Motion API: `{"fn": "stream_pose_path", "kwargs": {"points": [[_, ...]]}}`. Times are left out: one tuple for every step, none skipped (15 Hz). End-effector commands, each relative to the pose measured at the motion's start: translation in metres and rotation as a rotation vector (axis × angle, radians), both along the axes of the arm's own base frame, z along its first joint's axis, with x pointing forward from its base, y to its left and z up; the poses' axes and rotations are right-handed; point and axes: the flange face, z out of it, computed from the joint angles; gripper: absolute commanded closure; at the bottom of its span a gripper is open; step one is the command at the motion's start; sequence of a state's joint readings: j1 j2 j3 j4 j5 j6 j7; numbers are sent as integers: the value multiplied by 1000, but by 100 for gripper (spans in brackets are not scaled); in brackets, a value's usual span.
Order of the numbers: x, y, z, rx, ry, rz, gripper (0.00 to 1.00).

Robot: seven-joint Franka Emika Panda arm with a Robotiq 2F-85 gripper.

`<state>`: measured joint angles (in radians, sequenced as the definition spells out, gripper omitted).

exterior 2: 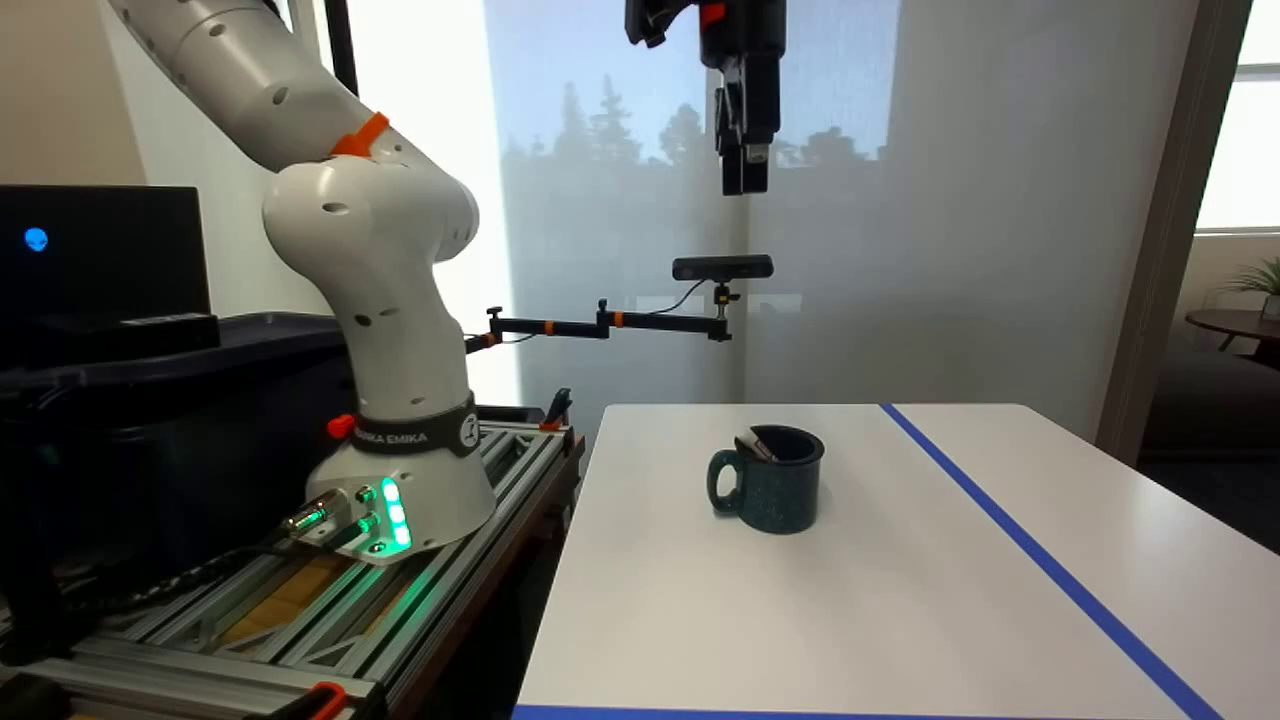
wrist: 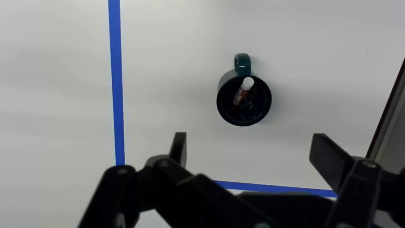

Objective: Remove the marker from the mug cup and place it on the table

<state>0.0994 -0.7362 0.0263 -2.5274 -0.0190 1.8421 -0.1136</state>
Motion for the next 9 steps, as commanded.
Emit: {"fn": "stream_pose_path", "kwargs": {"points": [[29,1,-18,38,58,-41,0],[36,1,-23,46,75,-50,0],[44,2,-29,57,88,-58,0],[51,3,-36,72,113,-61,0],[58,4,-42,81,131,-65,0],[66,6,-48,98,155,-70,0],[73,8,-54,109,174,-74,0],[79,10,-61,120,194,-81,0],[85,12,-67,130,216,-82,0]]}}
